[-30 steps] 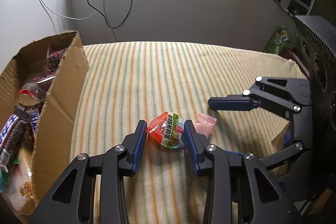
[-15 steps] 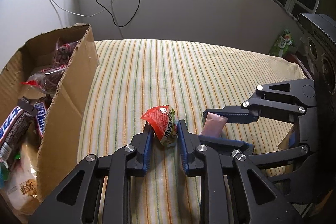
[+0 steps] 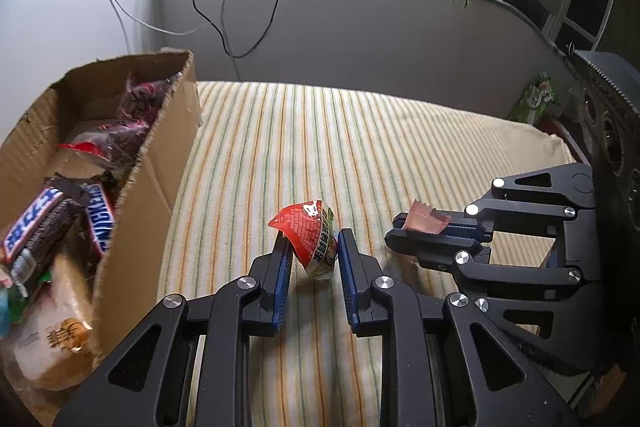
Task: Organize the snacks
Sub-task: 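Carry the candy ball and pink candy over the box with both grippers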
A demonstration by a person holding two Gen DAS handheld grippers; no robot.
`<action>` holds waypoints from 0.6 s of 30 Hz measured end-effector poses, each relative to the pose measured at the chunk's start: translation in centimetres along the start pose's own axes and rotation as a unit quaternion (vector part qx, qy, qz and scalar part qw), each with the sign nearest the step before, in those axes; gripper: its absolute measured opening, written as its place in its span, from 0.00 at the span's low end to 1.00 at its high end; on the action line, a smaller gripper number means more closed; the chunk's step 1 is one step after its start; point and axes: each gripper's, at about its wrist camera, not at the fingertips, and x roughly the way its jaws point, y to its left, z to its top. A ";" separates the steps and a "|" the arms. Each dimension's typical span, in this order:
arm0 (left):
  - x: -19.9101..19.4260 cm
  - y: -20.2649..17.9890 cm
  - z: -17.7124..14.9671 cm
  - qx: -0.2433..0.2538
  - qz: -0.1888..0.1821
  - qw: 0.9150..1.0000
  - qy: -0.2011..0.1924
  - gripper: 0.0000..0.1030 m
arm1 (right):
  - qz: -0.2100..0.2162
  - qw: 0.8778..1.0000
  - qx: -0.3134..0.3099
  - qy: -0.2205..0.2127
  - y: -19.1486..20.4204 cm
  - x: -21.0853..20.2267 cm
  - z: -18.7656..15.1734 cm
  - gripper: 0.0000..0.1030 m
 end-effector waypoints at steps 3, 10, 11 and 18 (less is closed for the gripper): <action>-1.1 0.0 0.2 -0.004 -0.004 1.000 -0.012 0.21 | -0.004 1.000 0.005 -0.006 -0.1 -0.6 0.1 0.05; -4.3 0.6 0.4 -0.014 -0.005 0.999 -0.045 0.21 | -0.013 0.999 0.014 -0.027 -0.1 -2.5 1.0 0.05; -4.8 0.7 0.4 -0.015 -0.004 0.999 -0.049 0.21 | -0.014 0.999 0.014 -0.031 0.0 -2.8 1.2 0.05; -7.9 2.2 0.4 -0.025 0.012 0.996 -0.080 0.21 | -0.014 0.998 0.015 -0.055 1.2 -4.2 3.3 0.05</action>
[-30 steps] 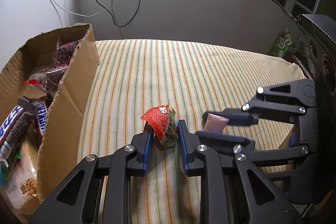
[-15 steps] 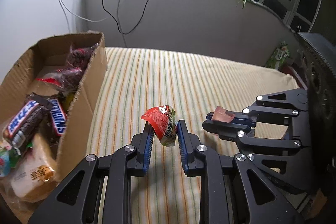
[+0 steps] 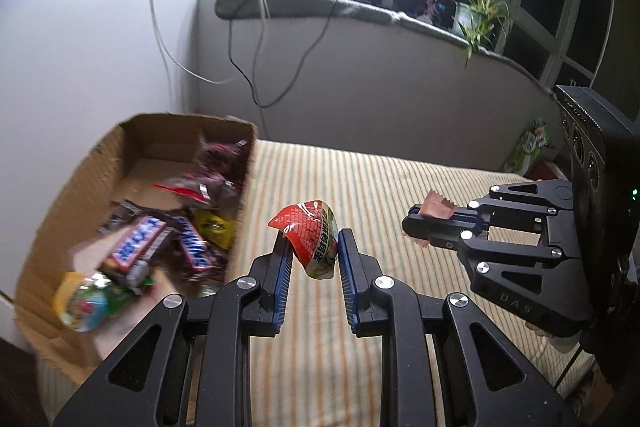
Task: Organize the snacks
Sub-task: 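Carry the candy ball and pink candy over the box with both grippers, then open both grippers to drop the candies into the box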
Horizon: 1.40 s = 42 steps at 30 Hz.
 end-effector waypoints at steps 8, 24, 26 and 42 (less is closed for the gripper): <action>-2.3 2.8 0.4 -0.009 0.025 0.999 -0.027 0.21 | 0.010 1.000 0.001 -0.019 1.8 -0.1 2.8 0.05; -3.7 8.4 0.8 -0.032 0.067 0.996 -0.044 0.21 | 0.042 0.999 -0.001 -0.032 5.5 3.7 8.3 0.05; -3.8 9.1 0.8 -0.035 0.073 0.996 -0.045 0.21 | 0.044 0.999 -0.001 -0.031 5.8 4.1 8.7 0.05; -3.6 11.7 0.7 -0.048 0.095 0.993 -0.047 0.21 | 0.066 0.998 0.005 -0.011 7.6 7.8 10.6 0.05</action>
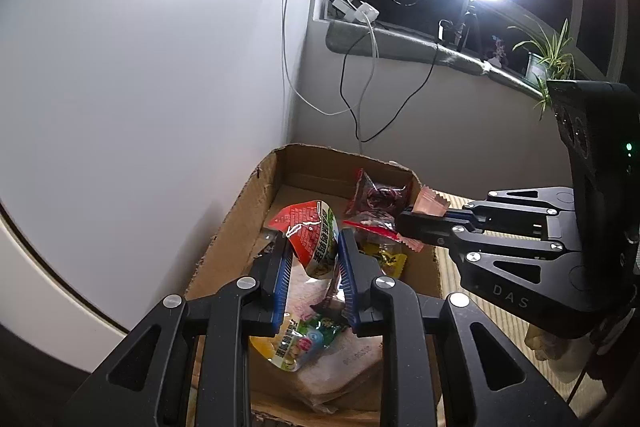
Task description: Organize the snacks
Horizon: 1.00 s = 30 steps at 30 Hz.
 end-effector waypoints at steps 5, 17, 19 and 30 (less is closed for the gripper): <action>0.0 0.3 0.1 -0.004 0.001 1.000 -0.002 0.21 | 0.005 1.000 0.003 0.005 -0.2 0.5 0.2 0.05; -0.3 0.5 0.2 -0.004 0.010 1.000 -0.005 0.34 | -0.007 1.000 0.001 0.004 -0.2 0.8 0.2 0.39; -0.4 0.6 0.2 -0.003 0.012 1.000 -0.006 0.37 | -0.011 1.000 0.003 -0.002 -0.2 0.5 0.2 0.46; -1.3 0.7 0.2 -0.008 0.028 0.999 -0.014 0.61 | -0.038 0.999 -0.001 -0.021 -0.3 -1.2 0.1 0.81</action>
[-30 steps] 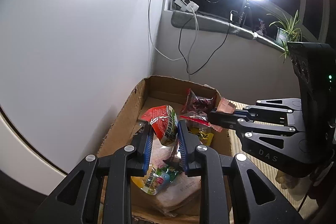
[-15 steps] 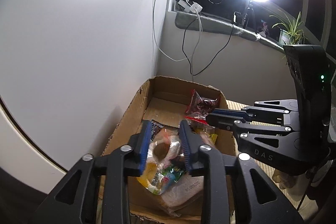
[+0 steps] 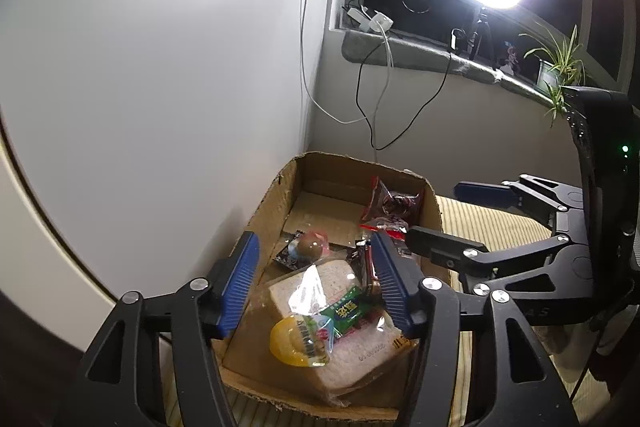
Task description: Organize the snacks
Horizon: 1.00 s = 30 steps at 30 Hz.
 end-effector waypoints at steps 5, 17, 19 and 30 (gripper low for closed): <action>-0.7 0.0 0.0 -0.007 0.008 1.000 -0.005 0.69 | -0.011 1.000 0.001 -0.004 -0.1 -0.9 -0.2 0.82; -3.4 -0.9 -0.7 -0.001 0.027 0.999 -0.028 0.70 | -0.033 0.999 0.006 -0.028 1.0 -4.2 -1.1 0.90; -4.2 -1.0 -0.8 -0.002 0.029 0.999 -0.035 0.70 | -0.040 0.999 0.006 -0.030 1.3 -4.8 -1.4 0.90; -7.2 -2.4 -2.3 0.003 0.053 0.997 -0.056 0.78 | -0.106 0.992 0.020 -0.062 2.3 -9.5 -3.9 1.00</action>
